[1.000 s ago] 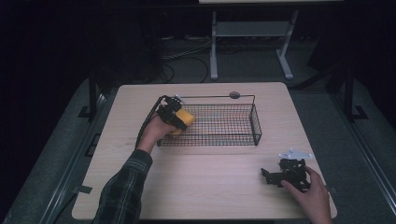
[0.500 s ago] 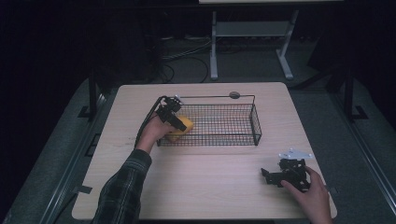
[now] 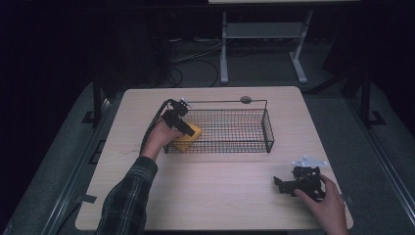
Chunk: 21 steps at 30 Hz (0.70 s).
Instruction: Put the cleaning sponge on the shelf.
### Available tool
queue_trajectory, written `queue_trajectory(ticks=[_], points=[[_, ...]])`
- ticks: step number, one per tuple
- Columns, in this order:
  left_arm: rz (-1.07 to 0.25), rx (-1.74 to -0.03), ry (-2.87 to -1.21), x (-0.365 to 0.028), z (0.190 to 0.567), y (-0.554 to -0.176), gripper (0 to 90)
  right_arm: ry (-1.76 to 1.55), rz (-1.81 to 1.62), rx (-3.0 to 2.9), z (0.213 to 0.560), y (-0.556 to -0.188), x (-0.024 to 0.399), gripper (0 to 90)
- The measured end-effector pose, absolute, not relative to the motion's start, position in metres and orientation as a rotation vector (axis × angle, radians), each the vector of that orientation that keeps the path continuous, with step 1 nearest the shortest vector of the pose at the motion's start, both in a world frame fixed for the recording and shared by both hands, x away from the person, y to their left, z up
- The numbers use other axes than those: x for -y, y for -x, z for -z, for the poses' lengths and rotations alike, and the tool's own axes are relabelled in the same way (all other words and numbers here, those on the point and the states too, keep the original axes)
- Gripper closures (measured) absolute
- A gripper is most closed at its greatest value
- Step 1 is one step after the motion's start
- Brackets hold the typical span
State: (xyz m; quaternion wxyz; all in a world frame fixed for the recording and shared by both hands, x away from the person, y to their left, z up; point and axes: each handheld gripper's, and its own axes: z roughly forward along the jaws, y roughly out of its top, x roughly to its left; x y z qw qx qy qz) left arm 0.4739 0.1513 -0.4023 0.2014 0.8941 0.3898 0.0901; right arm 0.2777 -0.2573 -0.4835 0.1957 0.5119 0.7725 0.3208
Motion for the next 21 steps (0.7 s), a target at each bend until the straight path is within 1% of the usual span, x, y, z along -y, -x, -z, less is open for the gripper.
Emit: queue_trajectory(ticks=[7, 21], points=[[-0.237, -1.091, -2.474, -0.155, 0.394, -0.47, 14.0, -1.434, -0.899, -2.164, 0.484, -0.278, 0.257, 0.0], [-0.269, -1.061, -2.437, -0.165, 0.38, -0.459, 13.5, -1.437, -0.899, -2.163, 0.483, -0.278, 0.257, 0.0]])
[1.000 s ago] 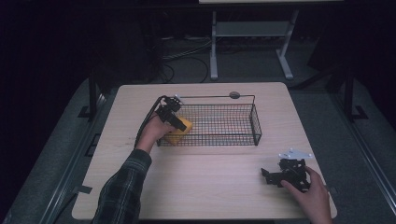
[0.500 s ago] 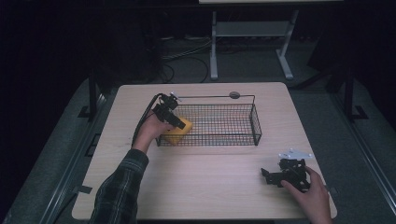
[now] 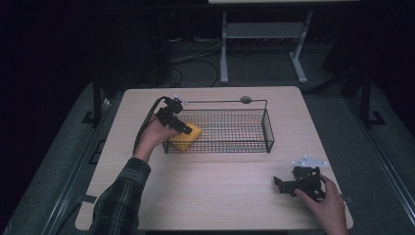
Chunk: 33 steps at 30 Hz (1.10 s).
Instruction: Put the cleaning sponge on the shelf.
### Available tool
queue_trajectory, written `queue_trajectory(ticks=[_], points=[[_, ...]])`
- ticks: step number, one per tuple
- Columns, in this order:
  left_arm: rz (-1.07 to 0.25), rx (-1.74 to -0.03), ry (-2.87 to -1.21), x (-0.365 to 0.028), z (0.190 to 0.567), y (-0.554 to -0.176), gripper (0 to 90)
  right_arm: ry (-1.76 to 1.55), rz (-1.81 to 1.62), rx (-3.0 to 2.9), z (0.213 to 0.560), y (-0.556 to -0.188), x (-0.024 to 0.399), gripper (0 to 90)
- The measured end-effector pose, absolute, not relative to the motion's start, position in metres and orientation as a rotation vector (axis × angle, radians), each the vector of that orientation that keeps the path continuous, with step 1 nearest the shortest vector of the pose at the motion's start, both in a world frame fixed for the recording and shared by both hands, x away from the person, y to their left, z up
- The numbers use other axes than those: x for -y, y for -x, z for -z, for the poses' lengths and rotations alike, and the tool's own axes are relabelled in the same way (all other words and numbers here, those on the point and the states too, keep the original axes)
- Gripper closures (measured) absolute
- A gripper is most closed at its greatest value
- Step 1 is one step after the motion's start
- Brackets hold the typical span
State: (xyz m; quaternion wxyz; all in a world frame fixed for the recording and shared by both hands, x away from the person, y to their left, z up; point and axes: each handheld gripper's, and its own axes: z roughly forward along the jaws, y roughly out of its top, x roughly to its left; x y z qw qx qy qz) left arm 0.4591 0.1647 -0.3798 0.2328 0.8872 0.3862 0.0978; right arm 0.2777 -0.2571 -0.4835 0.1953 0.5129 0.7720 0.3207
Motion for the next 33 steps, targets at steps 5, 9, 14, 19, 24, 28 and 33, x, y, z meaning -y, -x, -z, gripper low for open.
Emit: queue_trajectory(ticks=[5, 9, 14, 19, 24, 28, 33], points=[[-0.288, -1.055, -2.414, -0.172, 0.375, -0.451, 13.5, -1.437, -0.899, -2.164, 0.483, -0.278, 0.257, 0.0], [-0.289, -1.05, -2.393, -0.177, 0.372, -0.445, 13.6, -1.437, -0.898, -2.164, 0.483, -0.278, 0.257, 0.0], [-0.303, -1.045, -2.382, -0.182, 0.369, -0.435, 13.7, -1.435, -0.899, -2.164, 0.483, -0.278, 0.257, 0.0], [-0.311, -1.05, -2.372, -0.189, 0.368, -0.426, 13.8, -1.434, -0.899, -2.164, 0.484, -0.278, 0.257, 0.0], [-0.322, -1.046, -2.362, -0.196, 0.367, -0.416, 13.8, -1.434, -0.899, -2.165, 0.484, -0.278, 0.257, 0.0], [-0.339, -1.044, -2.364, -0.202, 0.366, -0.408, 13.8, -1.435, -0.899, -2.164, 0.484, -0.278, 0.257, 0.0], [-0.347, -1.046, -2.352, -0.21, 0.366, -0.398, 13.9, -1.435, -0.899, -2.164, 0.484, -0.278, 0.257, 0.0]])
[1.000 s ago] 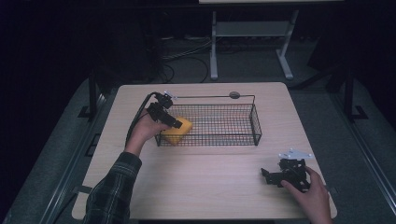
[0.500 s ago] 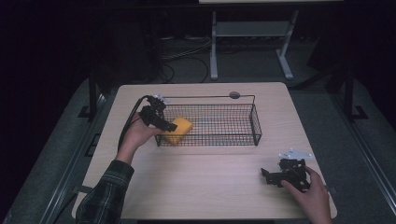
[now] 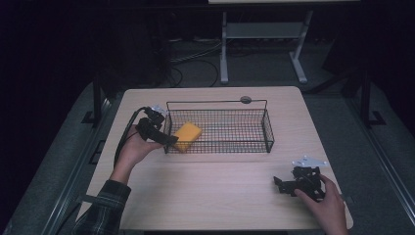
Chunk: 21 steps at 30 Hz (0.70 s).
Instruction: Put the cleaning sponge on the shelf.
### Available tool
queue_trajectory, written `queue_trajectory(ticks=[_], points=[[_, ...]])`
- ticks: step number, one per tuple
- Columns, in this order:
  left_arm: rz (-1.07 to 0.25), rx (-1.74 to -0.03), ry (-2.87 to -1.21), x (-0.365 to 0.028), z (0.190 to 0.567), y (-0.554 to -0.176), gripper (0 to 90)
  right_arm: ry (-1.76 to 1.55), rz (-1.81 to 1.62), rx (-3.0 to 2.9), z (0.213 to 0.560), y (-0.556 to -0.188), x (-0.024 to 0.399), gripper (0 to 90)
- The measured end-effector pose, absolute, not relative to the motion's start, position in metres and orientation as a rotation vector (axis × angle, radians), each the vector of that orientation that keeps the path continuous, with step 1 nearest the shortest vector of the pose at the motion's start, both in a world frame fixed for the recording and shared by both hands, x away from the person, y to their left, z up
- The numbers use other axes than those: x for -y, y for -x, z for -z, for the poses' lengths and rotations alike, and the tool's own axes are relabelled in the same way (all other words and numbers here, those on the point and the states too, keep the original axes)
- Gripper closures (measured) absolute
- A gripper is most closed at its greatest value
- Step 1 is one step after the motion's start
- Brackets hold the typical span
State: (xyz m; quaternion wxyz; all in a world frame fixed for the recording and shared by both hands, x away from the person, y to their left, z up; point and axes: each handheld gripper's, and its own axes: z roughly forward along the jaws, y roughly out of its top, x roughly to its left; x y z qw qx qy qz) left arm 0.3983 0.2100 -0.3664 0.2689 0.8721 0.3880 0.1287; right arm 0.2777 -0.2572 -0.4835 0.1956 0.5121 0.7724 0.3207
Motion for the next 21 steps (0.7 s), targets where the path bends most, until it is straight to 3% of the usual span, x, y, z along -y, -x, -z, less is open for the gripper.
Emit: queue_trajectory(ticks=[21], points=[[-0.402, -1.063, -2.312, -0.241, 0.382, -0.355, 13.9, -1.433, -0.898, -2.165, 0.484, -0.278, 0.257, 0.0]])
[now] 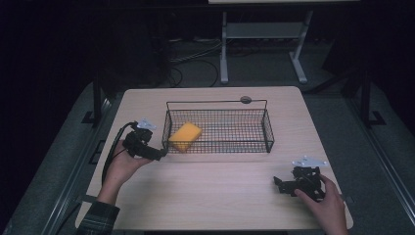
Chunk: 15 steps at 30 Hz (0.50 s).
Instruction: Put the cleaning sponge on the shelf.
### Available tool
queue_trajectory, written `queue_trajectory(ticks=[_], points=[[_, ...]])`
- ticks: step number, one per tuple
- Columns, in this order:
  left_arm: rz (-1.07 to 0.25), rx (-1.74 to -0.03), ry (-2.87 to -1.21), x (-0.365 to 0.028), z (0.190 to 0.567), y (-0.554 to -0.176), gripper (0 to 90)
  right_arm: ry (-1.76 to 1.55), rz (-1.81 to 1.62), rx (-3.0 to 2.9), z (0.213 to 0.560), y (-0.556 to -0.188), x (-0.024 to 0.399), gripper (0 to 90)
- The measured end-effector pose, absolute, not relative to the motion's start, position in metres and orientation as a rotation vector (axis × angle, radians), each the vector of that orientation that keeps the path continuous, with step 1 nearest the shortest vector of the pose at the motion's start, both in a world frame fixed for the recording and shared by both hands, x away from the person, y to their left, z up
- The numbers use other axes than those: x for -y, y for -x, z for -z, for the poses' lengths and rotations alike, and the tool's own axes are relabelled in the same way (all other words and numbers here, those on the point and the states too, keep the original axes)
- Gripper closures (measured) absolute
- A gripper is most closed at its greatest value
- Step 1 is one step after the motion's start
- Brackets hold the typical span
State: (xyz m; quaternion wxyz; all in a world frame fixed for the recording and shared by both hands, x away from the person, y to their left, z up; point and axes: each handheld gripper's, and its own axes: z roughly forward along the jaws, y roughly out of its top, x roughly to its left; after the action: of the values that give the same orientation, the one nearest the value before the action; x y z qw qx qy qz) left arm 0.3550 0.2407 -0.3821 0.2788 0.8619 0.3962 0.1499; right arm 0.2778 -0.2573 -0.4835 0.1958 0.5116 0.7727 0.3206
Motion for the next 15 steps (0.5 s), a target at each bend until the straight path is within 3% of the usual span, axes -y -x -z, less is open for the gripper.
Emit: queue_trajectory(ticks=[15], points=[[-0.429, -1.084, -2.278, -0.259, 0.406, -0.326, 14.1, -1.434, -0.898, -2.164, 0.484, -0.278, 0.257, 0.0]])
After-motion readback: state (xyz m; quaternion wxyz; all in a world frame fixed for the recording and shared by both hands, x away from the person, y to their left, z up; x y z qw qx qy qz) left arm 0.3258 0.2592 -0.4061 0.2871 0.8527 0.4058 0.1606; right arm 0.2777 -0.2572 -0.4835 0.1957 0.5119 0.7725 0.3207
